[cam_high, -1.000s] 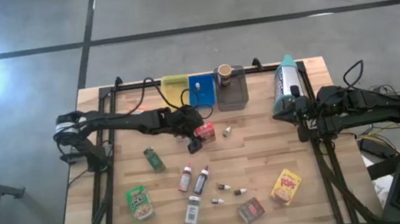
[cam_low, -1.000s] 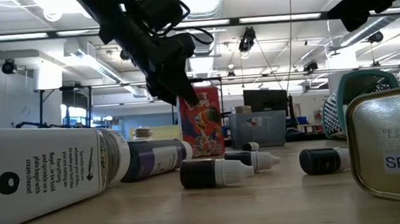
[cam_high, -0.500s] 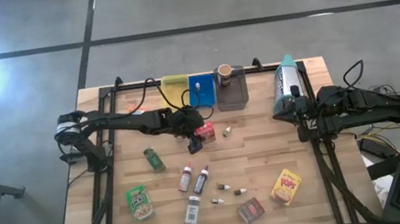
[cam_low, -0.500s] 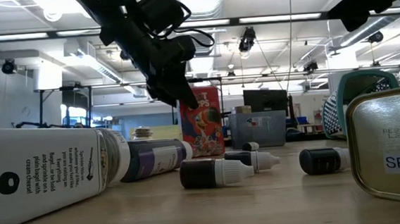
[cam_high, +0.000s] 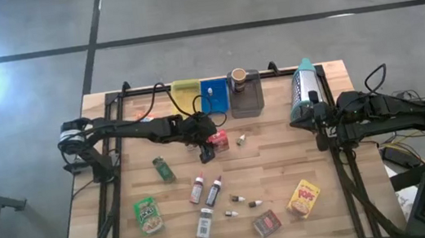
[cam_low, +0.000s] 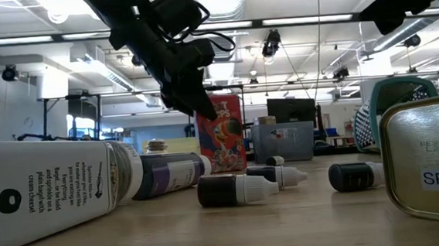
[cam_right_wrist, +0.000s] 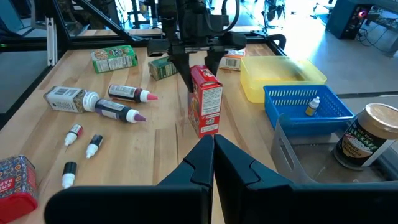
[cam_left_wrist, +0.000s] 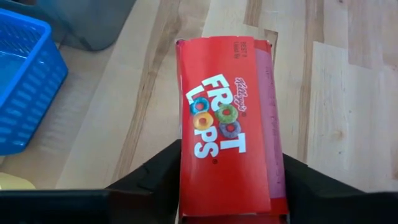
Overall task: Pick & Place Kitchen Items
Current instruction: Put the red cereal box into the yellow bin
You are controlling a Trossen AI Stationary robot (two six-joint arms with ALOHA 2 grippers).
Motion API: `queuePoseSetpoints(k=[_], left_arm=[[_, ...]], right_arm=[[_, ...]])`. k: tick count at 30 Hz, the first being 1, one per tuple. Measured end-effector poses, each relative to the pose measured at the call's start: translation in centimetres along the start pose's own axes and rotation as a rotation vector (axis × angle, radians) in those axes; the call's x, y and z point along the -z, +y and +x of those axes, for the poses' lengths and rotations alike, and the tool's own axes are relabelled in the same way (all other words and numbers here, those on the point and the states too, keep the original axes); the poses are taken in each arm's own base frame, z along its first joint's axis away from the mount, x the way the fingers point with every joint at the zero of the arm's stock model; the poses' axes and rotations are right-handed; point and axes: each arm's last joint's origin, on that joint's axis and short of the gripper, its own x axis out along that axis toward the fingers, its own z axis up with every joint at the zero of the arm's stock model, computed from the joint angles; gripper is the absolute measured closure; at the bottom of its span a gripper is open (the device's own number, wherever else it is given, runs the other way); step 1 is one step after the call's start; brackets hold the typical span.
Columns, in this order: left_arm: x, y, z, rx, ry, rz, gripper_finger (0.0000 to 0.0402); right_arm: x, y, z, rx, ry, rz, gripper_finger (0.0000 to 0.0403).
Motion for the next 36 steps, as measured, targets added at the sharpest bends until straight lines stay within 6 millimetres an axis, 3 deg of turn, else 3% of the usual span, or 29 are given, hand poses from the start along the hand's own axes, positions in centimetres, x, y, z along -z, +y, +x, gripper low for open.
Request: queuePoseSetpoints(k=[14,20,29,36], left_arm=[[-0.1,0.0,-0.2,0.000,0.000,0.012,0.0223],[-1.1,-0.1,-1.0,-0.001,0.020,0.078,0.0223],[-3.7,-0.2,-4.4,-0.004,0.028,0.259,0.0223],[-4.9,1.2,-7.2,-0.038,-0.007,0.348,0.0223]], right_arm=[[0.0,0.0,0.0,0.000,0.000,0.000,0.0394],[0.0,0.0,0.0,0.000,0.000,0.000,0.0394],[0.0,0.0,0.0,0.000,0.000,0.000,0.0394],[0.0,0.0,0.0,0.000,0.000,0.000,0.0394]])
